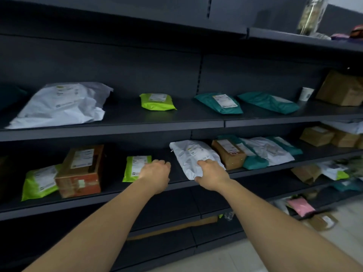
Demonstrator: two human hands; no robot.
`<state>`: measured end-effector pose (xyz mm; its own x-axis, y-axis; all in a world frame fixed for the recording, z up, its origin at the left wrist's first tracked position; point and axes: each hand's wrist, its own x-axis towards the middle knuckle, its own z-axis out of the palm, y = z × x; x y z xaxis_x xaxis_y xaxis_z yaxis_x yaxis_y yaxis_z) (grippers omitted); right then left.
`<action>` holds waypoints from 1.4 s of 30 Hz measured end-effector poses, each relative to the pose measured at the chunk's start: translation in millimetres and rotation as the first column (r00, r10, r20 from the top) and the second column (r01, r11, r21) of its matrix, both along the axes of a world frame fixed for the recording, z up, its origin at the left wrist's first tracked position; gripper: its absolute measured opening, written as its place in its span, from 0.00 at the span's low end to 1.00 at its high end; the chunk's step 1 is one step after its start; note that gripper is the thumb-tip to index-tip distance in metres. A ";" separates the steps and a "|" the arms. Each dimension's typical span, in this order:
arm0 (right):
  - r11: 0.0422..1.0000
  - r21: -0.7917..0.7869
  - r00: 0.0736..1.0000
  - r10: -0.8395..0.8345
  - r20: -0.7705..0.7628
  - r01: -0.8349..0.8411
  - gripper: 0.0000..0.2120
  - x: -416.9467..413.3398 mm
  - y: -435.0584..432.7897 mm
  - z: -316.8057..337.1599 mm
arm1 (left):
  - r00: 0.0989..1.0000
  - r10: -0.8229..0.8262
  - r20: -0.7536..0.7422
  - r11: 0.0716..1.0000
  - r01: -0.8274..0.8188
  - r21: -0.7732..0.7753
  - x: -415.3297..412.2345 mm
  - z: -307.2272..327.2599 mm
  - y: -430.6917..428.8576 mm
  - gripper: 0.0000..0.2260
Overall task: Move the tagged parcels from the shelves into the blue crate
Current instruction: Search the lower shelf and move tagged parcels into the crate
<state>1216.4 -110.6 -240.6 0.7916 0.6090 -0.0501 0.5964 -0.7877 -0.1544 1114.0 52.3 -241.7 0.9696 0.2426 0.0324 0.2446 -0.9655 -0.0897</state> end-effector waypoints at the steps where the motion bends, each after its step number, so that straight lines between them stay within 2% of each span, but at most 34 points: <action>1: 1.000 -0.009 1.000 0.007 -0.003 -0.007 0.30 15.6 -4.0 -2.4 | 1.000 0.007 -0.007 1.000 -0.007 -0.015 14.9 -3.2 -3.8 0.19; 9: 0.998 -0.046 0.997 0.043 -0.057 -0.046 0.27 122.2 -21.9 -22.6 | 0.996 0.075 -0.058 0.989 -0.081 -0.121 108.9 -33.8 -22.2 0.17; 19: 0.994 -0.100 0.987 0.020 -0.160 -0.037 0.29 221.4 -4.2 -74.2 | 0.981 0.123 -0.153 0.981 -0.144 -0.133 210.5 -82.6 -2.7 0.14; 23: 0.990 -0.143 0.978 -0.023 -0.208 -0.008 0.28 254.8 10.3 -96.9 | 0.963 0.174 -0.207 0.958 -0.214 -0.190 239.0 -106.9 10.0 0.17; 26: 0.981 -0.188 0.960 -0.093 -0.263 0.044 0.32 272.5 22.4 -110.5 | 0.939 0.229 -0.257 0.932 -0.288 -0.222 255.4 -122.2 18.9 0.22; 29: 0.980 -0.122 0.884 -0.194 -0.426 0.157 0.38 287.4 32.6 -123.0 | 0.900 0.308 -0.308 0.837 -0.410 -0.363 266.8 -137.5 25.1 0.28; 32: 0.960 -0.084 0.826 -0.273 -0.493 0.267 0.40 300.4 41.4 -135.3 | 0.861 0.358 -0.361 0.653 -0.507 -0.562 274.6 -150.6 26.4 0.33; 34: 0.933 -0.045 0.786 -0.325 -0.526 0.356 0.41 305.2 47.7 -142.1 | 0.830 0.421 -0.365 0.508 -0.549 -0.663 279.1 -157.1 26.3 0.32; 36: 0.872 0.000 0.705 -0.396 -0.588 0.489 0.44 308.3 51.8 -151.8 | 0.792 0.499 -0.352 0.385 -0.567 -0.728 281.8 -160.7 26.0 0.30; 38: 0.846 0.022 0.690 -0.419 -0.589 0.533 0.39 312.9 52.1 -163.1 | 0.773 0.524 -0.358 0.366 -0.584 -0.725 282.0 -161.6 23.4 0.30; 40: 0.860 0.011 0.711 -0.415 -0.568 0.511 0.28 315.4 48.7 -165.0 | 0.771 0.517 -0.372 0.414 -0.606 -0.680 280.8 -159.6 19.2 0.30; 42: 0.869 0.018 0.721 -0.398 -0.567 0.494 0.18 314.7 43.9 -159.1 | 0.755 0.572 -0.322 0.440 -0.613 -0.656 281.3 -159.3 18.0 0.27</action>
<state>1531.1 -66.7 -399.7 0.8472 0.2290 -0.4793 -0.0344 -0.8768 -0.4797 1395.3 70.3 -401.0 0.5754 0.6835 -0.4492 0.7975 -0.3471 0.4934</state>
